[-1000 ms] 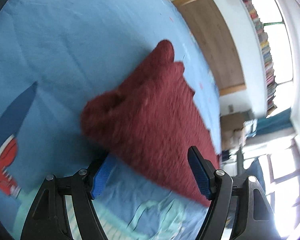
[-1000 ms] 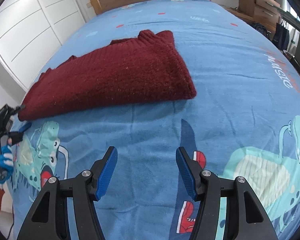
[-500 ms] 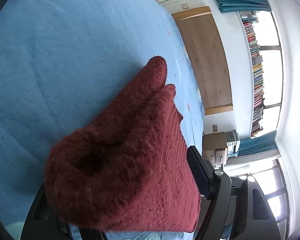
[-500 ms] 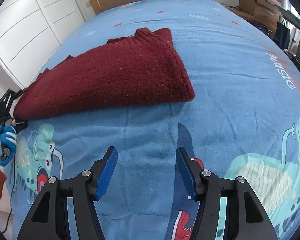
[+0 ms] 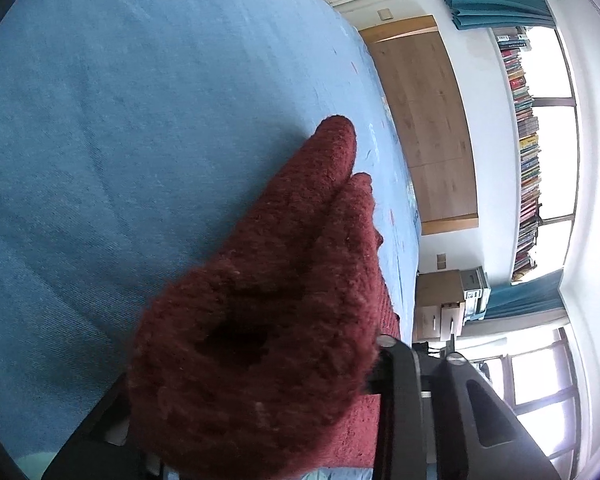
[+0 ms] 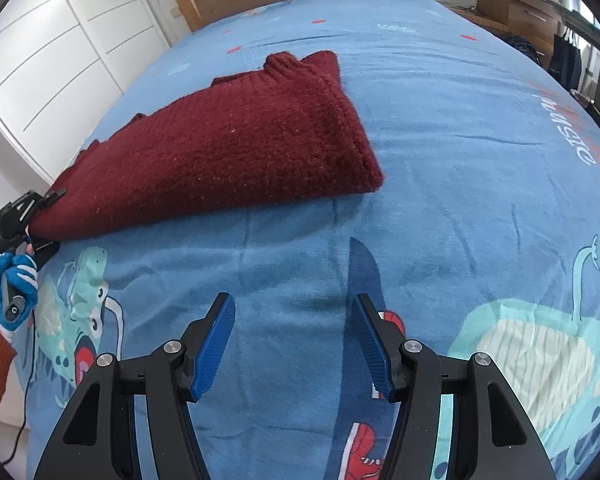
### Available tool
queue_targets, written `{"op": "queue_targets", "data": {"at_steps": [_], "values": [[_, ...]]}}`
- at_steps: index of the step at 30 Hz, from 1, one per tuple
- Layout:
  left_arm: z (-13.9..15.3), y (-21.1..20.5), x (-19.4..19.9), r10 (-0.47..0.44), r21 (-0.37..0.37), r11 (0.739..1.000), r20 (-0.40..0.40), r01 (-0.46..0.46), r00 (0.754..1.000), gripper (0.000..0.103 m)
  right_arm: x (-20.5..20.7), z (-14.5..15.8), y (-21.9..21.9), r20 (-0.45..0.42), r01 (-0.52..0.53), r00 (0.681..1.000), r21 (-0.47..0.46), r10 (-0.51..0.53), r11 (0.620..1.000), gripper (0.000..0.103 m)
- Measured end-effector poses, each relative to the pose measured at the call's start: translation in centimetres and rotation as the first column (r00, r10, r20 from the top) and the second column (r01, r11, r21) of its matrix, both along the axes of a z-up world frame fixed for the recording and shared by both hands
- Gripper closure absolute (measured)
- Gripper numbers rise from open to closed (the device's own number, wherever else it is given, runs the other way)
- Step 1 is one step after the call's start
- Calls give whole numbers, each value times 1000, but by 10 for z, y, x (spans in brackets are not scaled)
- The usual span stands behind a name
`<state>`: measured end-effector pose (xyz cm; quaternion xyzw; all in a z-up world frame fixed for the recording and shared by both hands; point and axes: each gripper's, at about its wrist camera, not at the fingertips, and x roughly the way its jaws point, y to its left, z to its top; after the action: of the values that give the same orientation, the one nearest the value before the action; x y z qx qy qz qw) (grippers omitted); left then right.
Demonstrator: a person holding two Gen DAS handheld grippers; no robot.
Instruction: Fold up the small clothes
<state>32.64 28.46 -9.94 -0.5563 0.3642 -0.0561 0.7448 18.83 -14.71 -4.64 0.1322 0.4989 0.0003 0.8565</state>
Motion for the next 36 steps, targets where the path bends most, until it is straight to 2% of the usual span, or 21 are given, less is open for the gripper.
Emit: {"op": "queue_targets", "data": {"at_steps": [2,8,17,20,26,29,32,36], "values": [[2,-1,-1,8,1,1000,2,-8,1000,82,-2,1,-3,6,4,1000,7,-4,1000,40],[12,-5,4,29,2,1000,7,-29,1000,84,-9,3,-13,21,21,1000,30,-22,999,40],[58,-33,20,-26,48,999,63,23,998,85,-17,7,-27,47,46,998,64,-49,997,40],[75,-49,27,-45,39,998,83,42,996,86,-20,10,-33,61,56,996,78,-61,995,40],[105,-96,49,-96,-32,994,143,101,985,86,-27,16,-46,84,69,994,91,-77,993,40],[119,-122,67,-137,-40,989,163,145,977,86,-33,18,-55,94,85,991,94,-94,992,40],[129,-160,84,-191,-50,978,179,202,965,86,-40,19,-65,101,105,988,98,-115,990,40],[131,-220,100,-291,-56,950,193,306,937,86,-49,16,-77,96,132,985,110,-142,985,40]]}}
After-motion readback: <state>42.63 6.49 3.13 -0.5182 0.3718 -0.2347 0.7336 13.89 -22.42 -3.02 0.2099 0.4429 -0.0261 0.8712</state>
